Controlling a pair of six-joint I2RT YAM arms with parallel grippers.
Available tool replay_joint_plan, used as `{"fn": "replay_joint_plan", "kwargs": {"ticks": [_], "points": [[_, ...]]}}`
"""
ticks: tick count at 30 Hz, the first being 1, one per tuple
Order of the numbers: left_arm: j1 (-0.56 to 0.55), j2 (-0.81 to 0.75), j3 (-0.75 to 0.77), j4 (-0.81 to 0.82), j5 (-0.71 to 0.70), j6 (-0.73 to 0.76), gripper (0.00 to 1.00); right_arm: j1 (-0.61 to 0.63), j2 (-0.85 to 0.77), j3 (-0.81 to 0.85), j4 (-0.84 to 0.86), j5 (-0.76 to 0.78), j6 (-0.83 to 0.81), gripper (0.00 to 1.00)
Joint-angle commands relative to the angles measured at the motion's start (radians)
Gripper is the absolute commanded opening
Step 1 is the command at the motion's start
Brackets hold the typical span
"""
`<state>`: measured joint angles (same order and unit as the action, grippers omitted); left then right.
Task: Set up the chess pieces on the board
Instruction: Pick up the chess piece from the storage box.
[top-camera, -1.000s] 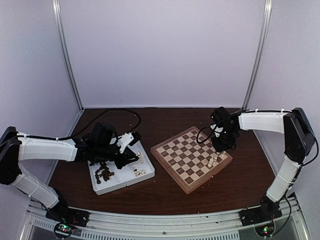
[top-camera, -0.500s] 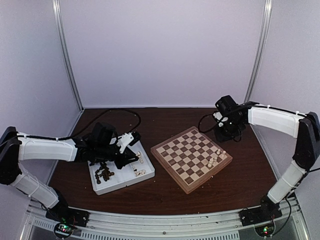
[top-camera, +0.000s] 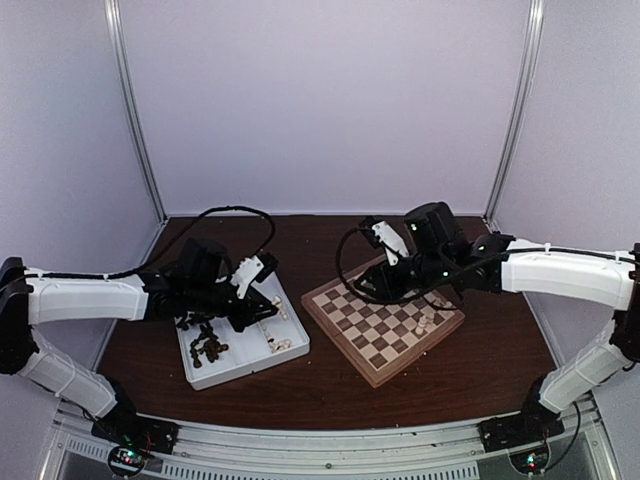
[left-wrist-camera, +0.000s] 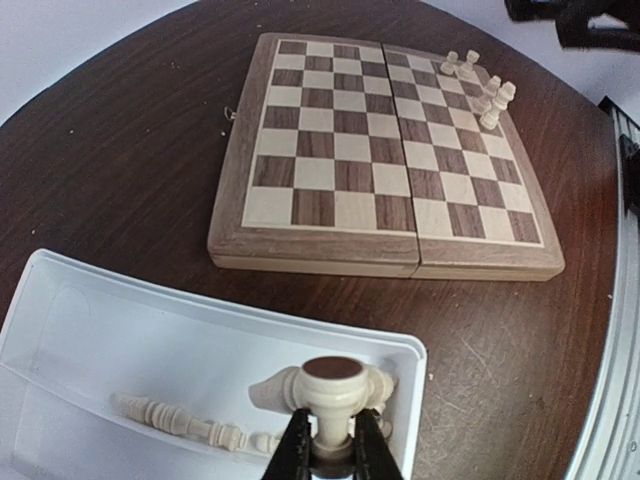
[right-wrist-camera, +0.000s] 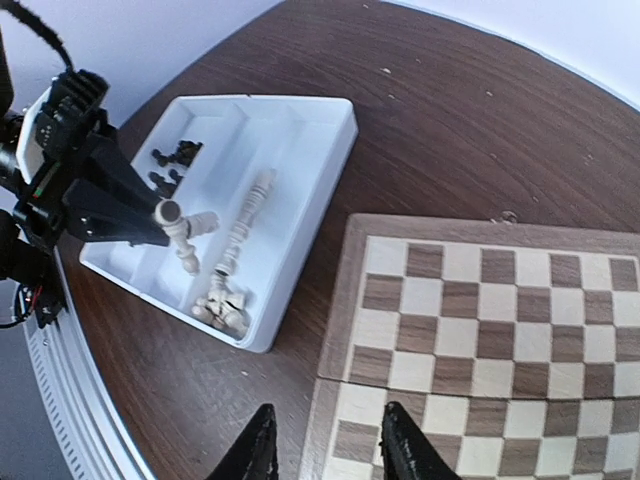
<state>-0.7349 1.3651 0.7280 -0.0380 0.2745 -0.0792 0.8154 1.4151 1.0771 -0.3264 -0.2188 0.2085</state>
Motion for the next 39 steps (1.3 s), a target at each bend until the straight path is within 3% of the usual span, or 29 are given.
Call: {"fn": "replay_joint_plan", "kwargs": {"ticks": [1,4,12,28,39], "points": [[0.005,-0.043,0.075,-0.019,0.061,-0.098,0.00,0.053,0.051,-0.037,0.335,-0.099,0.103,0.36],[0.013,-0.051,0.098,-0.041,0.081,-0.197,0.00,0.098,0.097,-0.049,0.486,-0.129,0.136,0.37],[0.040,-0.073,0.172,-0.157,0.090,-0.313,0.00,0.139,0.247,0.013,0.649,-0.209,0.180,0.43],[0.045,-0.101,0.191,-0.162,0.163,-0.354,0.00,0.163,0.339,0.059,0.680,-0.240,0.147,0.44],[0.045,-0.106,0.194,-0.163,0.179,-0.352,0.00,0.168,0.349,0.050,0.692,-0.254,0.160,0.38]]}}
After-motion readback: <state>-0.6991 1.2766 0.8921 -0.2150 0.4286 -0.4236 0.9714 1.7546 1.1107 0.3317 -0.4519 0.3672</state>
